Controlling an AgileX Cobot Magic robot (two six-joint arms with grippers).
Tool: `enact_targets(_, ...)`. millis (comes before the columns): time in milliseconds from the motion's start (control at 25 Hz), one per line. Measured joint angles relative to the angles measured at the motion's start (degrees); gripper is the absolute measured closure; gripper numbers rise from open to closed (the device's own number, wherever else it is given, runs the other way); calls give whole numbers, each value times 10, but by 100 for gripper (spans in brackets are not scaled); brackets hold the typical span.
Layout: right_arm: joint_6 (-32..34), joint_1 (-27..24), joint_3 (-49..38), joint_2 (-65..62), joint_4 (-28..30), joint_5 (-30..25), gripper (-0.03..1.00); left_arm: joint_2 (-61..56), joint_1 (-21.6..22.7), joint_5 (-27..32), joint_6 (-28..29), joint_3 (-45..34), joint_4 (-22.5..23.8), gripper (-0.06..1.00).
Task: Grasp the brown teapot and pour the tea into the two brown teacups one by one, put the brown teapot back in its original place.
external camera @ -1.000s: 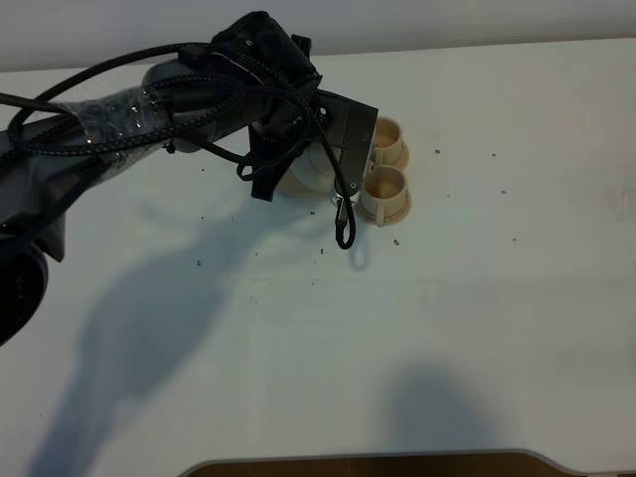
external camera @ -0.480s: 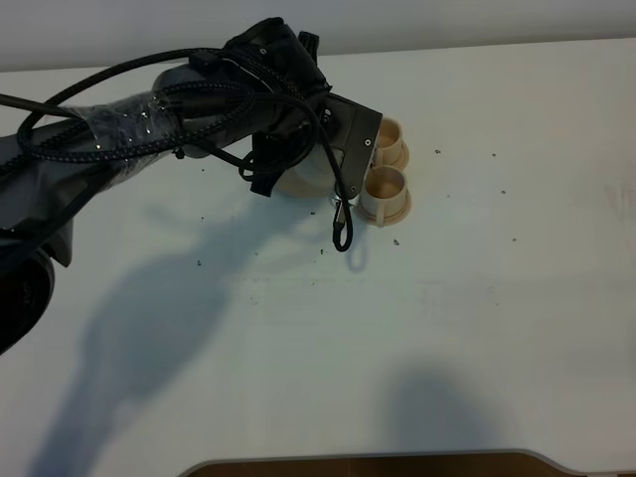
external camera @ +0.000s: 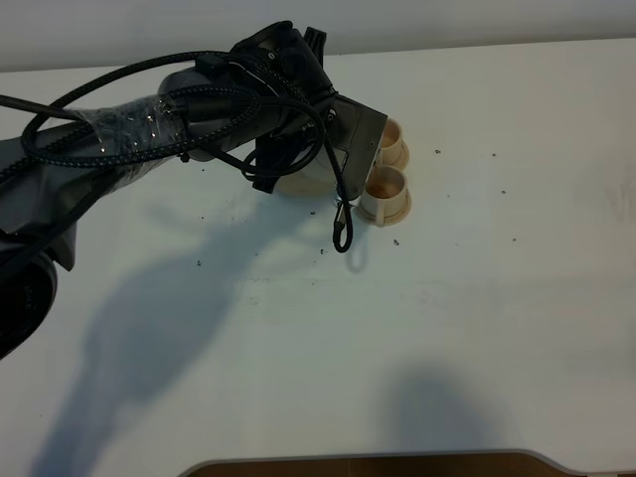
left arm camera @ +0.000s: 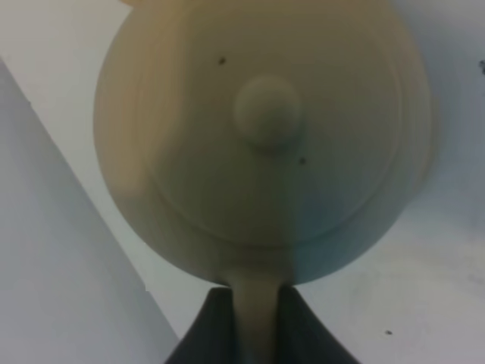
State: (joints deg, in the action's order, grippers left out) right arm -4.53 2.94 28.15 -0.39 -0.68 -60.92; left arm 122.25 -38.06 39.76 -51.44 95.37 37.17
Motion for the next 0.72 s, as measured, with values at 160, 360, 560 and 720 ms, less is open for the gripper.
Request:
enact_targets(160,0,0,0,0,0,0,56,0,-1,-1,-1,0,14,84)
enact_targets(360,0,0,0,0,0,0,56,3,-1,-10,-1,0,30,84)
enact_targets(560,0,0,0,0,0,0,57,3,-1,-22,-1,0,33,84)
enact_targets(720,0,0,0,0,0,0,57,3,-5,-28,-5,0,36,84)
